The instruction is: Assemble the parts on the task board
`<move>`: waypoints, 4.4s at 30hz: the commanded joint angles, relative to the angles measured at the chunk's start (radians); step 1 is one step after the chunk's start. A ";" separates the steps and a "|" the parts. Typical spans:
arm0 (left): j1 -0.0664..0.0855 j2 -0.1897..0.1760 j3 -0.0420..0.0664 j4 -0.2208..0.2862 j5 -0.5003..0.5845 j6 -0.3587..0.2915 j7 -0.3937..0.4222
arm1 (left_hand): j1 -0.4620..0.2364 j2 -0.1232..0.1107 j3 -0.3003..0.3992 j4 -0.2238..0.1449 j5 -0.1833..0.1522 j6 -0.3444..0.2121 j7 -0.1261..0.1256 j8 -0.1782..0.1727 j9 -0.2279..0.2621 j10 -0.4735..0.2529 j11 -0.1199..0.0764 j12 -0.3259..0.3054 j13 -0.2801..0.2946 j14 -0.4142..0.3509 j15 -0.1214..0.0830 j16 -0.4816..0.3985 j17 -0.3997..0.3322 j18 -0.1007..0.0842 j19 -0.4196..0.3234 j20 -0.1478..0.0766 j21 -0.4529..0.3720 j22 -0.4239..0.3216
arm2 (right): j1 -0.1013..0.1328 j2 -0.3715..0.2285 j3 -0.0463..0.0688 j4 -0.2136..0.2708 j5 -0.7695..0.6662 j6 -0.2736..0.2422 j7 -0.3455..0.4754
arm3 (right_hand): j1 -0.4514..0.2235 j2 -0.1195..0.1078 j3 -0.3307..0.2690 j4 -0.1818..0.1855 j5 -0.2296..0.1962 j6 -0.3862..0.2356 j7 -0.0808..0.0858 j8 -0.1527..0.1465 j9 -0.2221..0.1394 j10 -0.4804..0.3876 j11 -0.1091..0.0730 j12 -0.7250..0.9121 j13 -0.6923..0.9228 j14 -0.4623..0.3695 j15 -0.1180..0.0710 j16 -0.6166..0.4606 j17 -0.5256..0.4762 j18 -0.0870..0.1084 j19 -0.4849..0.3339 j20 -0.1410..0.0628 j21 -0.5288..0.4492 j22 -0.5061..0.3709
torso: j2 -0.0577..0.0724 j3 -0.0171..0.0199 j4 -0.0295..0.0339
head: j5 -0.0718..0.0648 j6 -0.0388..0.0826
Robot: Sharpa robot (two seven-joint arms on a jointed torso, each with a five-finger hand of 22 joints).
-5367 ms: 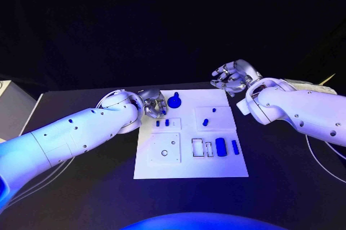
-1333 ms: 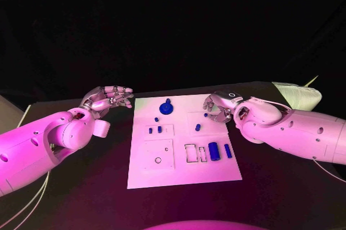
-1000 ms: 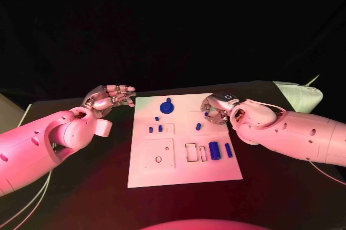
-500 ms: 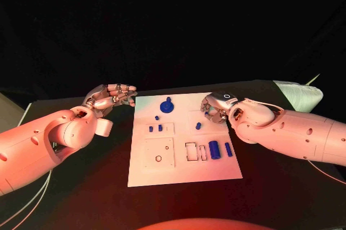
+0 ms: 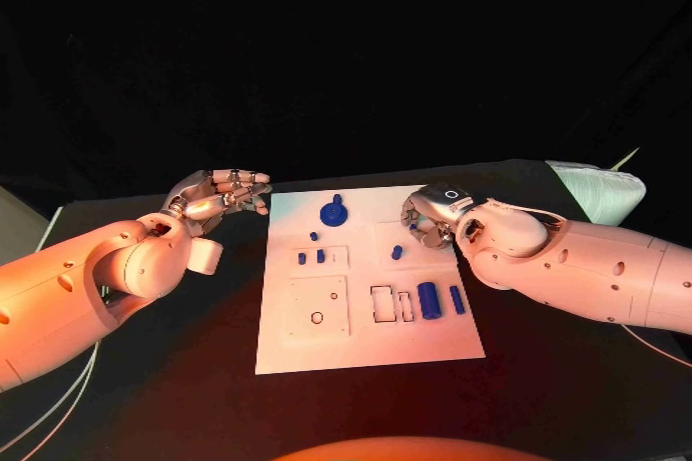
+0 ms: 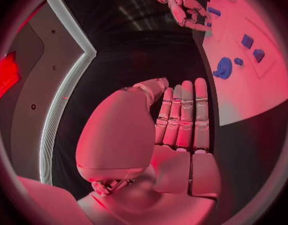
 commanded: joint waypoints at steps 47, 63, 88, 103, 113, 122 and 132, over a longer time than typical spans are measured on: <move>-0.006 -0.006 0.001 -0.008 -0.013 -0.016 -0.018 | 0.002 0.007 -0.004 0.001 0.005 0.000 0.011 -0.010 -0.002 0.010 0.002 -0.014 0.002 0.008 0.000 -0.009 0.002 0.003 0.005 -0.001 -0.002 0.002 | 0.016 -0.089 0.010 0.181 -0.085 -0.135 -0.044 | 0.020 0.047 0.069 -0.084 -0.128 0.055 -0.013 0.021 0.027 0.087 -0.027 0.000 0.039 0.056 -0.022 0.016 0.028 -0.019 0.017 -0.021 0.057 0.051 | -0.001 -0.0018 -0.0015 | 0.009 0.003; -0.008 0.002 0.001 -0.001 -0.013 -0.021 -0.016 | 0.002 0.007 -0.004 0.001 0.005 0.000 0.011 -0.010 -0.002 0.010 0.002 -0.014 0.002 0.008 0.000 -0.009 0.002 0.003 0.005 -0.001 -0.002 0.002 | -0.020 -0.051 0.006 0.345 -0.057 -0.124 -0.033 | 0.020 0.046 0.069 -0.086 -0.127 0.056 -0.013 0.021 0.027 0.087 -0.027 0.000 0.040 0.055 -0.023 0.014 0.025 -0.018 0.016 -0.021 0.052 0.047 | -0.001 -0.0030 0.0009 | 0.051 -0.003; -0.008 0.015 0.001 0.012 -0.013 -0.023 -0.016 | 0.002 0.007 -0.005 0.002 0.005 0.002 0.010 -0.013 -0.002 0.012 0.002 -0.019 0.003 0.009 0.000 -0.011 0.002 0.003 0.005 0.000 -0.004 0.001 | -0.135 0.085 -0.008 0.275 -0.064 -0.086 -0.046 | 0.020 0.047 0.072 -0.088 -0.126 0.054 -0.012 0.020 0.027 0.086 -0.026 -0.002 0.041 0.054 -0.022 0.011 0.020 -0.017 0.014 -0.021 0.046 0.043 | 0.001 -0.0020 -0.0001 | 0.106 -0.049; -0.008 0.010 0.001 0.012 -0.013 -0.022 -0.021 | 0.001 0.007 -0.006 0.002 0.005 0.002 0.010 -0.013 -0.002 0.013 0.002 -0.021 0.003 0.009 0.000 -0.011 0.003 0.003 0.005 0.000 -0.004 0.001 | -0.143 0.091 -0.008 0.292 -0.067 -0.106 -0.053 | 0.020 0.047 0.073 -0.090 -0.125 0.054 -0.011 0.019 0.027 0.085 -0.026 -0.003 0.041 0.054 -0.022 0.009 0.018 -0.017 0.014 -0.021 0.046 0.043 | 0.001 -0.0015 -0.0005 | 0.117 -0.059; -0.008 0.010 0.001 0.012 -0.013 -0.020 -0.023 | 0.001 0.007 -0.007 0.003 0.005 0.003 0.010 -0.014 -0.002 0.013 0.002 -0.023 0.003 0.009 0.000 -0.012 0.003 0.003 0.005 0.000 -0.005 0.000 | -0.144 0.095 -0.008 0.284 -0.069 -0.102 -0.055 | 0.020 0.047 0.073 -0.090 -0.125 0.054 -0.011 0.019 0.027 0.085 -0.026 -0.003 0.041 0.054 -0.022 0.009 0.018 -0.017 0.014 -0.021 0.046 0.043 | 0.001 -0.0024 -0.0006 | 0.118 -0.060; -0.008 0.010 0.001 0.011 -0.013 -0.018 -0.027 | 0.001 0.007 -0.007 0.003 0.005 0.003 0.010 -0.014 -0.002 0.013 0.002 -0.023 0.003 0.009 0.000 -0.012 0.003 0.003 0.005 0.000 -0.005 0.000 | -0.144 0.103 -0.008 0.275 -0.071 -0.098 -0.056 | 0.020 0.047 0.073 -0.090 -0.125 0.054 -0.011 0.019 0.027 0.085 -0.026 -0.003 0.041 0.054 -0.022 0.009 0.018 -0.017 0.014 -0.021 0.046 0.043 | 0.001 -0.0022 0.0001 | 0.118 -0.061; -0.008 0.009 0.001 0.011 -0.013 -0.017 -0.030 | 0.000 0.007 -0.007 0.004 0.005 0.004 0.010 -0.015 -0.002 0.014 0.002 -0.026 0.003 0.009 0.000 -0.013 0.003 0.003 0.005 0.000 -0.006 0.000 | -0.144 0.108 -0.008 0.263 -0.074 -0.082 -0.053 | 0.019 0.048 0.074 -0.092 -0.124 0.054 -0.010 0.018 0.027 0.085 -0.025 -0.004 0.042 0.054 -0.022 0.010 0.019 -0.017 0.014 -0.021 0.045 0.043 | 0.000 -0.0023 -0.0003 | 0.119 -0.063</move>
